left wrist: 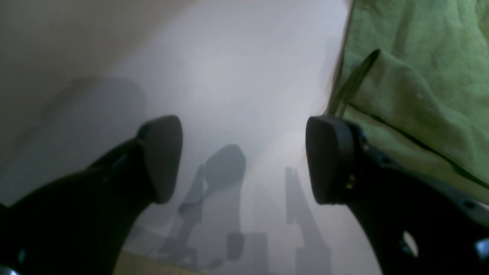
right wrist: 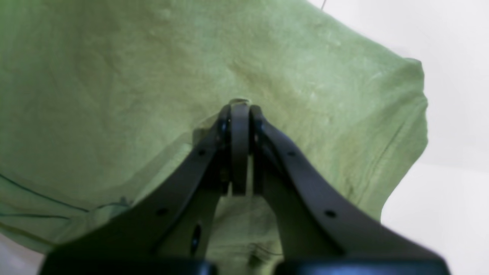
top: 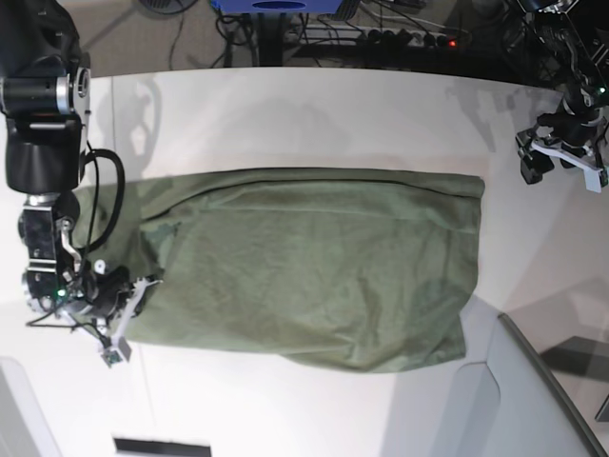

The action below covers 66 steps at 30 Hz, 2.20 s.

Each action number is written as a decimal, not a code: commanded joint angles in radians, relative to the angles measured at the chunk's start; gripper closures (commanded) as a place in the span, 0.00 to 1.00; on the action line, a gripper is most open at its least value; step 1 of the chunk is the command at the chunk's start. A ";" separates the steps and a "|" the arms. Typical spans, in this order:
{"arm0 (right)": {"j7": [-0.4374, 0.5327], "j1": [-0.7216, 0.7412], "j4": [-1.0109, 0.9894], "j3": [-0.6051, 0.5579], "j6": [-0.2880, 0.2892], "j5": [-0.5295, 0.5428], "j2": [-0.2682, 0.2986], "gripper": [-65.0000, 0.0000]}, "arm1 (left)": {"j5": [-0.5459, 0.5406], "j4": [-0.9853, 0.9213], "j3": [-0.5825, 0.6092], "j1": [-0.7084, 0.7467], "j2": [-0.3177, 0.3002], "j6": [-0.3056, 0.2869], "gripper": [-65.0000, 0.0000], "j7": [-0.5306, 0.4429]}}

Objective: Layout the t-shirt on the table in an organized manner, then fold the t-shirt properly

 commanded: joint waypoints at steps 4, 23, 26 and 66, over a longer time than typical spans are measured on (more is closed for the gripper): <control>0.112 0.033 0.018 -0.033 0.001 0.009 0.007 1.00 | -0.015 0.014 0.002 -0.003 -0.015 -0.002 0.25 -0.023; 0.114 -0.033 0.145 0.102 -0.001 0.012 0.021 0.69 | -0.013 0.011 0.162 0.094 -0.009 -0.002 0.25 -0.109; 0.069 -0.094 0.263 0.188 0.001 0.013 0.020 0.52 | -0.020 -0.002 0.212 0.122 0.011 -0.002 0.25 -0.192; 0.163 -0.630 0.395 0.542 0.003 0.294 -0.042 0.60 | -0.326 -0.324 0.119 -0.035 0.054 -0.002 0.18 -0.212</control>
